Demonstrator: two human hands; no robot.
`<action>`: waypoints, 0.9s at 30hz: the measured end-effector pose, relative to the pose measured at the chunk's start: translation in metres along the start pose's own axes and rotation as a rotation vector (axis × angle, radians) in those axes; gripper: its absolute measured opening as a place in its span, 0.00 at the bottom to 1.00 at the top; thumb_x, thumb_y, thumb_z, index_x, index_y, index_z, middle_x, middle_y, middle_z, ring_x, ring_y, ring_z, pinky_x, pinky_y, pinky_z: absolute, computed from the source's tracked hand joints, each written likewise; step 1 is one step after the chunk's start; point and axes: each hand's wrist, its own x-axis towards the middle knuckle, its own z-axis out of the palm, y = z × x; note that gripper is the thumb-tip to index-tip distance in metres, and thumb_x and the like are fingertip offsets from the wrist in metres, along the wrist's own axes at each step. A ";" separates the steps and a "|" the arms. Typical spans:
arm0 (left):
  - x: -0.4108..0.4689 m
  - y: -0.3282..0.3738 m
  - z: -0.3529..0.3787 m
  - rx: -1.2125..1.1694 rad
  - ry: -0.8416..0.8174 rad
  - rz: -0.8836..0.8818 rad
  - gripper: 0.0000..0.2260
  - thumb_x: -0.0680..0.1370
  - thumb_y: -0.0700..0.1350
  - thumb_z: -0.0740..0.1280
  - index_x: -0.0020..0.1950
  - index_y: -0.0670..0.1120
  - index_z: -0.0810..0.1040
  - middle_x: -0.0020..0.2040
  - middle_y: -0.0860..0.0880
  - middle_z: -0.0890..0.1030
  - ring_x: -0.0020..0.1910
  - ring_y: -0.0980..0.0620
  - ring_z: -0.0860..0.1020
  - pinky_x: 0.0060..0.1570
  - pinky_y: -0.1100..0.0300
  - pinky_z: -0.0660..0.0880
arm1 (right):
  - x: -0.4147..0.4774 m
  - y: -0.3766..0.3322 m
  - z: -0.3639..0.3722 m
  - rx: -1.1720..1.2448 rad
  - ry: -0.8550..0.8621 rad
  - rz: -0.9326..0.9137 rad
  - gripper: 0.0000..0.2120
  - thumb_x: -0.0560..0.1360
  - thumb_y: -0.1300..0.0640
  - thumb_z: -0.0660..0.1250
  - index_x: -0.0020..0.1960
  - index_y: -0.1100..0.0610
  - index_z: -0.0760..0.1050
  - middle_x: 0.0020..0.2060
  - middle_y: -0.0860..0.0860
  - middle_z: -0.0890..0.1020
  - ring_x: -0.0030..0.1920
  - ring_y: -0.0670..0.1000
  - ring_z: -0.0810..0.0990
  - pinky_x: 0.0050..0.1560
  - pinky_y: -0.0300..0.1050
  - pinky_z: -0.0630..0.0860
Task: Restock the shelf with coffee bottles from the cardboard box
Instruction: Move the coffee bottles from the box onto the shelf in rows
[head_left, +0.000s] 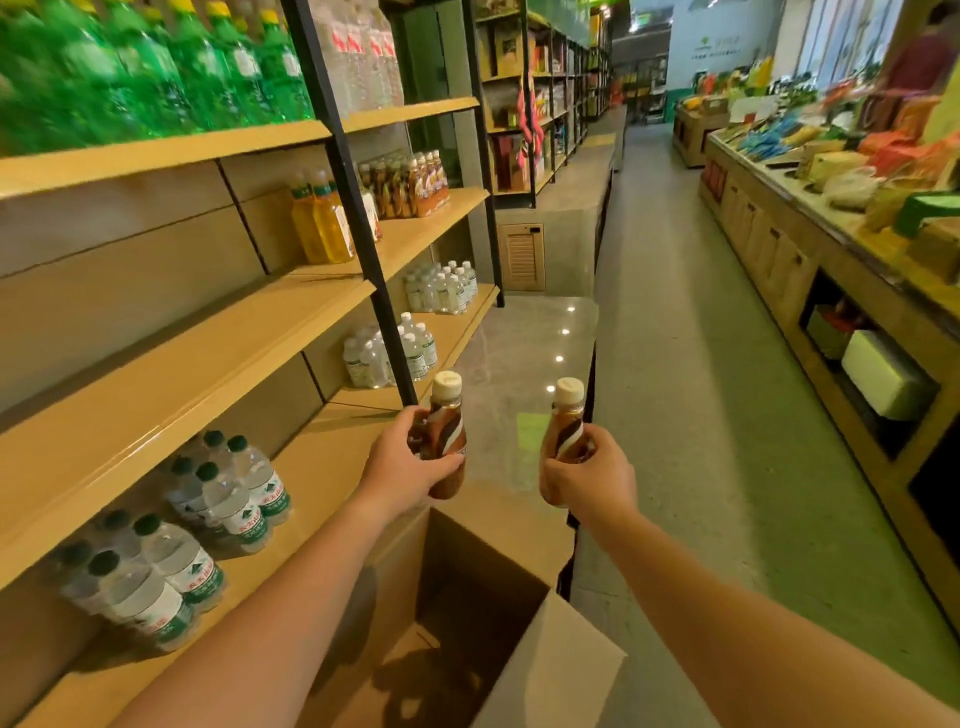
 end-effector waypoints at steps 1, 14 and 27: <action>0.002 0.013 0.006 -0.035 0.021 -0.004 0.26 0.73 0.44 0.78 0.68 0.53 0.72 0.59 0.55 0.76 0.60 0.51 0.74 0.55 0.58 0.75 | 0.010 -0.006 -0.016 0.002 -0.020 -0.036 0.30 0.71 0.58 0.76 0.71 0.50 0.72 0.55 0.48 0.82 0.52 0.48 0.82 0.43 0.40 0.80; 0.070 0.148 0.101 -0.140 0.162 -0.021 0.22 0.70 0.48 0.81 0.58 0.57 0.76 0.57 0.55 0.80 0.57 0.53 0.78 0.60 0.47 0.78 | 0.152 -0.088 -0.181 -0.052 -0.198 -0.267 0.30 0.71 0.58 0.78 0.70 0.47 0.71 0.47 0.42 0.78 0.45 0.46 0.82 0.38 0.42 0.83; 0.297 0.190 0.125 -0.140 0.251 -0.021 0.19 0.72 0.48 0.80 0.58 0.56 0.76 0.57 0.55 0.81 0.56 0.56 0.78 0.48 0.63 0.75 | 0.400 -0.159 -0.167 -0.060 -0.251 -0.349 0.19 0.73 0.60 0.77 0.57 0.46 0.73 0.41 0.45 0.82 0.38 0.45 0.81 0.29 0.34 0.71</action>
